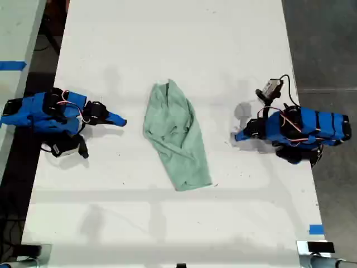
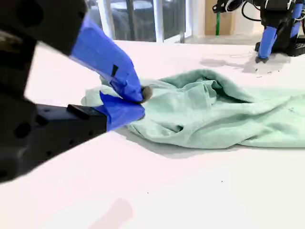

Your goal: Fold t shirt

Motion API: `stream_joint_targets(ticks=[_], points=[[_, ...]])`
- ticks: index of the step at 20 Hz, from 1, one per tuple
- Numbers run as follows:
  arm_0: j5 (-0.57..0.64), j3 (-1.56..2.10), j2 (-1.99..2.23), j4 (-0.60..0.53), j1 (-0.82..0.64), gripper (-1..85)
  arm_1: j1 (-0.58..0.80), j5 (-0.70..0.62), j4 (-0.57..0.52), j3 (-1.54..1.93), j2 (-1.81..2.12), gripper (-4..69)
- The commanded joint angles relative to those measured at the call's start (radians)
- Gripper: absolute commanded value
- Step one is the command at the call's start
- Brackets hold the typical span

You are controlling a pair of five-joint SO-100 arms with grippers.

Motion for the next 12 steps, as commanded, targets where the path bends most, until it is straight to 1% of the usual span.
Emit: stream_joint_targets(ticks=[1,5,7,8,9,10,11,12], points=[[-0.141,0.011,0.008,0.077,-0.023,-0.1,0.012,0.031,0.003,0.046,0.012,0.2],[-0.144,0.005,0.008,0.072,0.0,-0.1,0.015,0.077,-0.008,0.052,0.012,0.2],[-0.213,-0.005,0.008,0.078,0.029,-0.1,0.014,0.106,-0.038,0.055,0.012,0.2],[-0.236,-0.023,0.008,0.08,0.044,-0.2,0.012,0.103,-0.072,0.046,0.012,0.2],[-0.25,-0.054,-0.018,0.078,0.046,-0.3,0.009,0.094,-0.071,0.009,0.003,0.2],[-0.31,-0.115,-0.143,0.077,0.052,-0.3,0.017,0.087,-0.026,-0.046,-0.021,0.2],[-0.367,-0.209,-0.354,0.021,0.104,-0.3,0.023,0.074,-0.002,-0.12,-0.084,0.2],[-0.391,-0.347,-0.626,-0.044,0.155,-0.3,0.011,0.061,-0.018,-0.21,-0.202,0.2]])
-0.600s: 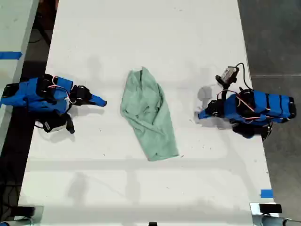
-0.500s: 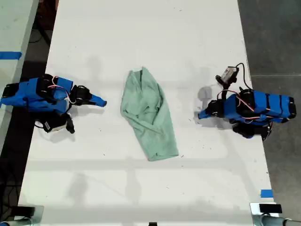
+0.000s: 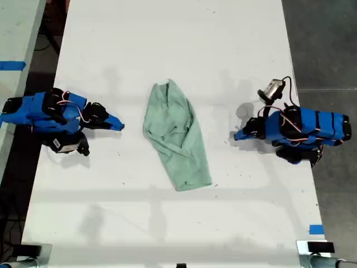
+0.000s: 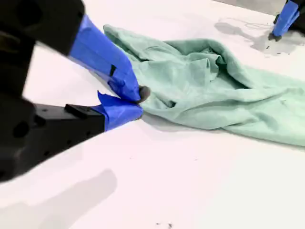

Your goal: Fold t shirt

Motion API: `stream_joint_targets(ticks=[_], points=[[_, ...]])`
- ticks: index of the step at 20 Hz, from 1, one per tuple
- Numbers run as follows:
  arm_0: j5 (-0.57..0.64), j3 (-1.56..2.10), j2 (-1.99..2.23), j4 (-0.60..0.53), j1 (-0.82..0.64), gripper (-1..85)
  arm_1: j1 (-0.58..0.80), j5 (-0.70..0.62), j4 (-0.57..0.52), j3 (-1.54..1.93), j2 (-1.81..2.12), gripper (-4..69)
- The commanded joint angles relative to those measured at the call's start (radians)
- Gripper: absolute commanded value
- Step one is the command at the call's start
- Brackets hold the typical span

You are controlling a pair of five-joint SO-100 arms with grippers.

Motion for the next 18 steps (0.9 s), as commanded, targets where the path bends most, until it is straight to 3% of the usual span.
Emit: stream_joint_targets(ticks=[1,4,6,8,10,11,14,18], points=[[-0.077,-0.397,-0.706,-0.121,0.13,-0.2,-0.028,-0.028,-0.04,-0.259,-0.298,0.2],[-0.037,-1.019,-1.39,-0.048,0.233,-0.2,-0.16,-0.026,-0.169,-0.589,-0.795,1.1],[-0.002,-1.315,-1.667,-0.025,0.291,0.1,-0.233,-0.017,-0.215,-0.732,-1.031,7.3],[0.017,-1.476,-1.822,-0.038,0.324,1.1,-0.293,-0.009,-0.224,-0.851,-1.223,13.0],[0.054,-1.634,-1.948,-0.026,0.345,17.1,-0.347,-0.017,-0.242,-0.962,-1.364,17.9],[0.081,-1.732,-2.017,-0.003,0.354,19.6,-0.37,-0.028,-0.258,-1.003,-1.407,18.3],[0.098,-2.042,-2.258,0.074,0.368,21.9,-0.422,-0.049,-0.293,-1.098,-1.511,18.5],[0.091,-2.085,-2.382,0.029,0.333,22.9,-0.466,-0.048,-0.291,-1.201,-1.654,18.5]])
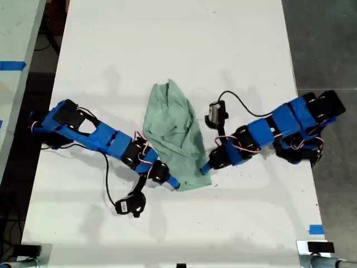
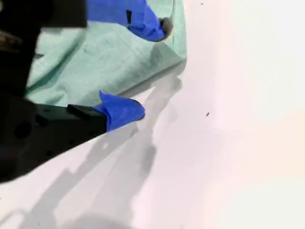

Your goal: Fold t shirt

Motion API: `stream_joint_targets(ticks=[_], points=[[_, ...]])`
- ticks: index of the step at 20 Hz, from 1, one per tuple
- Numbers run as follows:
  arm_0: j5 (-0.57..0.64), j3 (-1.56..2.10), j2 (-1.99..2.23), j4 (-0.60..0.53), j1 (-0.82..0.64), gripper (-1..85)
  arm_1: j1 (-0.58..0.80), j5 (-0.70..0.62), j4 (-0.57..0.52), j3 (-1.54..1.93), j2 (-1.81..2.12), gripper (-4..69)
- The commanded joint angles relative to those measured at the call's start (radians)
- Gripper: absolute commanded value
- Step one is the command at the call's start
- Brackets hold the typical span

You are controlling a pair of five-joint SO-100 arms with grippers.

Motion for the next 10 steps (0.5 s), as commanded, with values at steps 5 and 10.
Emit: stream_joint_targets(ticks=[5,10], points=[[-0.086,-0.069,-0.046,-0.023,-0.054,23.7,-0.071,-0.048,0.071,-0.344,-0.253,18.3],[-0.112,-0.067,-0.014,-0.032,-0.046,22.7,-0.063,-0.032,0.133,-0.477,-0.408,9.1]])
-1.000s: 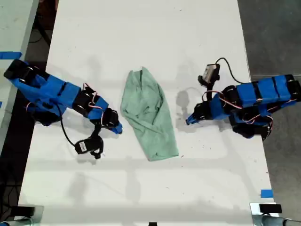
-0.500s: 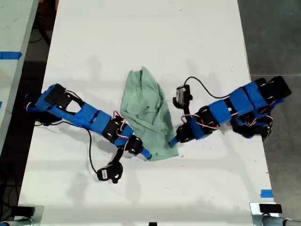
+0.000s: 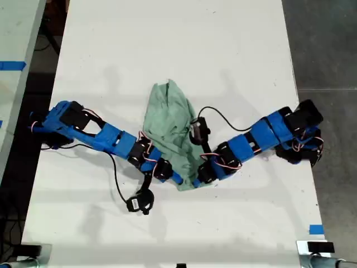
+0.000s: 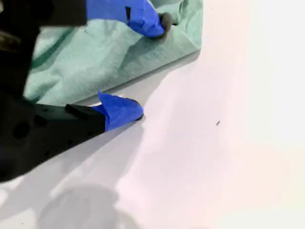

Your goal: Fold t shirt

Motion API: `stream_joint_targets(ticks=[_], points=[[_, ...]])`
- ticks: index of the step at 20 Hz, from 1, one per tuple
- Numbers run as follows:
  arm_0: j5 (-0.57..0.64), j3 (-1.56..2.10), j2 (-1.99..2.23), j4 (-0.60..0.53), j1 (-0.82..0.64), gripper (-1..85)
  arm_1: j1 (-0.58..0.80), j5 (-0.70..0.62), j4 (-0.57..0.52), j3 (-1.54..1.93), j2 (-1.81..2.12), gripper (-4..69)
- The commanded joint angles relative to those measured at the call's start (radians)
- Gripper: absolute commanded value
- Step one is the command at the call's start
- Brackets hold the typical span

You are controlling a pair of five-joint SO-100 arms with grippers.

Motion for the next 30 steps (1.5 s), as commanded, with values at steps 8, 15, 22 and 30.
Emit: stream_joint_targets(ticks=[8,15,22,30], points=[[-0.091,-0.026,0.186,-0.014,0.074,16.3,0.006,0.009,0.051,-0.149,-0.087,1.5],[-0.055,-0.054,0.074,-0.091,-0.021,20.3,0.006,-0.003,0.058,-0.184,-0.104,1.5],[-0.048,-0.071,-0.028,-0.034,-0.025,-0.2,-0.006,-0.021,0.063,-0.233,-0.104,1.5],[-0.032,-0.066,0.207,0.084,0.117,-0.2,-0.041,-0.086,0.048,-0.468,-0.21,1.5]])
